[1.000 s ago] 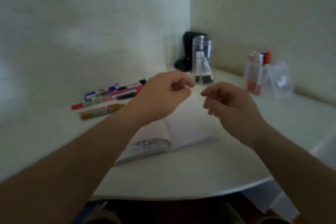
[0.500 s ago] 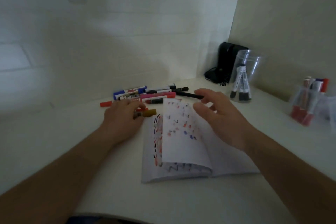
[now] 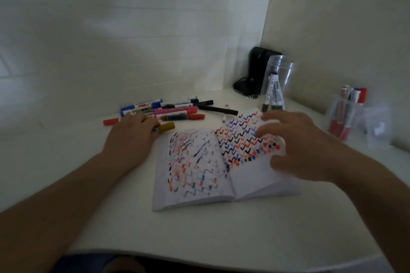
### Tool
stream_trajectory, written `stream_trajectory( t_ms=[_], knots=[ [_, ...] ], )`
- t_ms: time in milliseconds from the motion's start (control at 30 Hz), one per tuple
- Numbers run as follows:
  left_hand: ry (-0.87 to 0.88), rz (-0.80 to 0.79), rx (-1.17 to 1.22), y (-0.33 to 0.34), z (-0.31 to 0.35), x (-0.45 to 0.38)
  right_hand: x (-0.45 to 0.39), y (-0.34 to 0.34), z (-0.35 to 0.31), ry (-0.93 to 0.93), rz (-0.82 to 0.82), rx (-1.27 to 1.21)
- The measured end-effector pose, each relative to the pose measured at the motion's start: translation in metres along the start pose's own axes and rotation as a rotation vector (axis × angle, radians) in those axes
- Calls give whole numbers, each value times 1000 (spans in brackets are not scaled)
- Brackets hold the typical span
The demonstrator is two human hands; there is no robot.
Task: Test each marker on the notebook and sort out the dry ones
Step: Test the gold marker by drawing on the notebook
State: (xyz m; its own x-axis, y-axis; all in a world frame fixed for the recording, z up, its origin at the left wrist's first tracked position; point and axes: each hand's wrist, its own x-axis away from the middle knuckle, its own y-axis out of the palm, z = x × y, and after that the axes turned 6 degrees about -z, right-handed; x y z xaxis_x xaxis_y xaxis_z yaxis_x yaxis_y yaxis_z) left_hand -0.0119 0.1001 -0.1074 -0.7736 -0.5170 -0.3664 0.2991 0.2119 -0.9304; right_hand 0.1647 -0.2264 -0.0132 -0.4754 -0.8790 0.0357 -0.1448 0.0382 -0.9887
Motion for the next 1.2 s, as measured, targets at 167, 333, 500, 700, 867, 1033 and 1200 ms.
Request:
stream_trajectory(
  t_ms=[167, 333, 500, 700, 867, 1033, 1200],
  knots=[
    [-34, -55, -43, -10, 11, 1, -10, 17, 11, 100, -214, 314],
    [34, -65, 332, -73, 62, -3, -27, 23, 6, -33, 80, 7],
    [0, -346, 1518, -104, 130, -17, -55, 31, -5, -342, 357, -261],
    [-286, -489, 1987, -60, 158, -34, -91, 45, 10, -452, 517, -587],
    [201, -320, 602, -26, 145, -30, -93, 55, 24, -130, 350, -1369],
    [360, -258, 578, -15, 154, -23, -95, 58, 19, -180, 267, -1383],
    [428, -291, 562, -13, 154, -26, -98, 63, 12, -133, 145, -1525]
  ],
)
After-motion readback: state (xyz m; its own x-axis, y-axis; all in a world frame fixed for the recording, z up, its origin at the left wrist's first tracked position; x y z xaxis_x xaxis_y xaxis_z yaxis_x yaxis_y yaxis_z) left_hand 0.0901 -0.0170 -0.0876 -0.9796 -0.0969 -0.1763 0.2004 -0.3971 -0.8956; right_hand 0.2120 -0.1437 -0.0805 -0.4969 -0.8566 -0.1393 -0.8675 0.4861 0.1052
